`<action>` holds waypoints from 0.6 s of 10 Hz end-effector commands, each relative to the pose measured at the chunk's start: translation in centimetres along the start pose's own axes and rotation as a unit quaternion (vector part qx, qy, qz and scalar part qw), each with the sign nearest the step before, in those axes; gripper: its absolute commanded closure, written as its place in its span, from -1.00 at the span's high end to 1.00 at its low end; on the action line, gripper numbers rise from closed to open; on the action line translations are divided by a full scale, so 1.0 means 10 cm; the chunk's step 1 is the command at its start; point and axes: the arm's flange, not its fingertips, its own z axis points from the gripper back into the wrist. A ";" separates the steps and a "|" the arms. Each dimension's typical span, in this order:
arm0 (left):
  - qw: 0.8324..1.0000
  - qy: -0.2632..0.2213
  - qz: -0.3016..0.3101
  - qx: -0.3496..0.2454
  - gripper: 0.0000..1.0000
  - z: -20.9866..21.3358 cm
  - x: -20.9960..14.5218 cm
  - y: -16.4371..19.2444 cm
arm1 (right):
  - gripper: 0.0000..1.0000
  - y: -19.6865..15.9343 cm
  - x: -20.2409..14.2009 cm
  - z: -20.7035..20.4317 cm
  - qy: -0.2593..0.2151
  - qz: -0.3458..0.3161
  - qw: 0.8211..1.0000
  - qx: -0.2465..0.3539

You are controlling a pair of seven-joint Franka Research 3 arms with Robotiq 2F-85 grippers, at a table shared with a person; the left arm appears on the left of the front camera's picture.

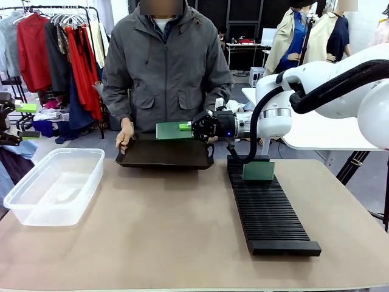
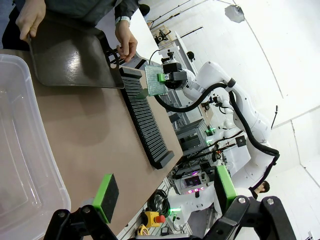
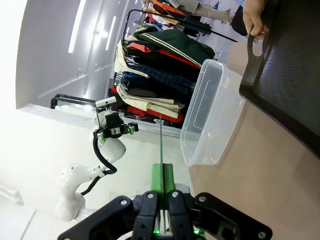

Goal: Sort PCBs into racks and boxes based on the side picked up.
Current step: If the short side of the Blank PCB is picked up, insert it into the PCB Rack ; if the long side is picked up, place it in the Organizing box.

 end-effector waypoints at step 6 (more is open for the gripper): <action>1.000 0.002 0.001 0.000 1.00 0.01 0.00 -0.01 | -1.00 0.02 0.00 -0.01 -0.001 0.002 1.000 0.003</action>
